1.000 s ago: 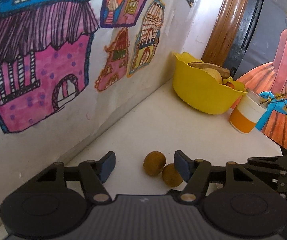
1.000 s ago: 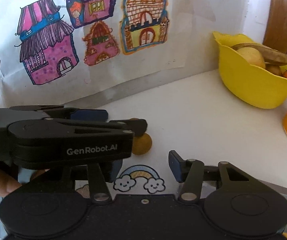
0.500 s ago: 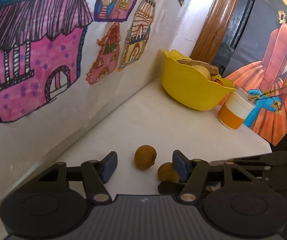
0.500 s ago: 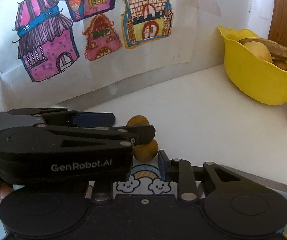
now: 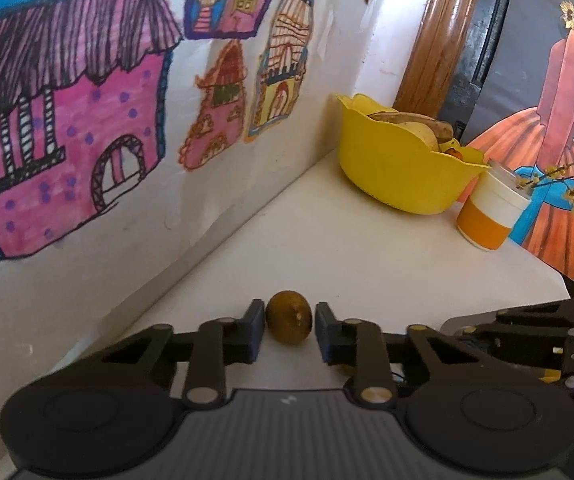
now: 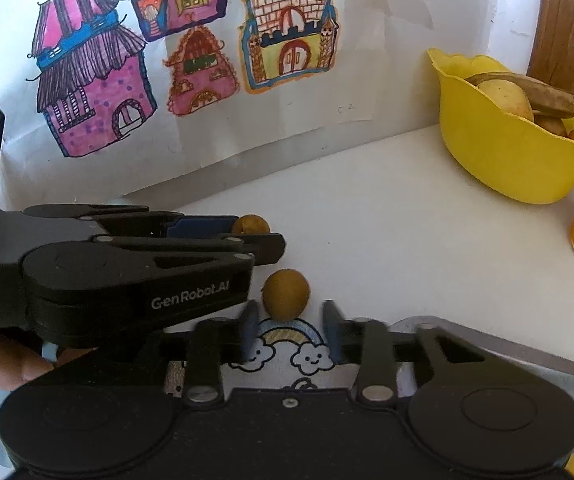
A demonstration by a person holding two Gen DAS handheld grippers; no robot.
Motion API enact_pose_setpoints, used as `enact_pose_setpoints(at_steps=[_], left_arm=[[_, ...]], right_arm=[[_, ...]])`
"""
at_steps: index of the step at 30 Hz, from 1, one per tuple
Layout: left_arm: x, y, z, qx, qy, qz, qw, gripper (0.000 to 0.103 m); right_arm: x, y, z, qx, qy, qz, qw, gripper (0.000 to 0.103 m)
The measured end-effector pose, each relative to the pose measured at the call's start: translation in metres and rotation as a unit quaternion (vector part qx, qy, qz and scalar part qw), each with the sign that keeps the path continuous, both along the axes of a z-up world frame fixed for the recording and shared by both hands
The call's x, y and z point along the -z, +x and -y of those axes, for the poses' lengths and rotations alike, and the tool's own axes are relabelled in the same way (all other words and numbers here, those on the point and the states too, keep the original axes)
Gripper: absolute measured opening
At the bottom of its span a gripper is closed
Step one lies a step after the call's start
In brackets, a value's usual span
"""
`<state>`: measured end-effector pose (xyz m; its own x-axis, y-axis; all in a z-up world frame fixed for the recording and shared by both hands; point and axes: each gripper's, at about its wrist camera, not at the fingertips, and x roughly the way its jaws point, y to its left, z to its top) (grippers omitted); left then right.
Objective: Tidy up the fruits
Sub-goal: 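Grasp a brown kiwi with the left tool while the right tool grasps the other kiwi, then carry both kiwis onto the metal tray and open both tools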
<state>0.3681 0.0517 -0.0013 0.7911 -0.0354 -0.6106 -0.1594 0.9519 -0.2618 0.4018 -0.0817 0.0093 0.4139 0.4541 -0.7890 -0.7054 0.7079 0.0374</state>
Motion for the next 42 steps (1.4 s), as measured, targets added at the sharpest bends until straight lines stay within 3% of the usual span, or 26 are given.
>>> enact_pose_setpoints(at_steps=[7,9,16,26,35,42], left_arm=[[0.0,-0.007,-0.006,-0.006,-0.016,-0.001,0.9998,0.027],[-0.001,-0.009,-0.005,-0.005,-0.014,-0.003,0.9999,0.027],[-0.004,-0.022,-0.008,-0.003,-0.027,-0.007,0.9996,0.027],[-0.01,-0.053,0.013,0.024,-0.069,-0.004,0.9973,0.027],[-0.033,-0.071,0.055,0.059,-0.088,0.03,0.994,0.027],[-0.046,-0.078,0.097,0.093,-0.084,0.055,0.9905,0.027]], right_arm=[[0.003,0.006,-0.01,-0.005,-0.007,0.015,1.0,0.038],[0.004,0.005,-0.012,-0.018,-0.007,0.018,1.0,0.03],[-0.005,-0.013,-0.002,-0.032,-0.005,0.039,0.999,0.029],[-0.044,-0.06,0.078,-0.003,0.039,0.072,0.997,0.03],[-0.069,-0.098,0.144,0.066,0.059,0.161,0.983,0.03],[-0.067,-0.114,0.19,0.116,0.072,0.168,0.976,0.03]])
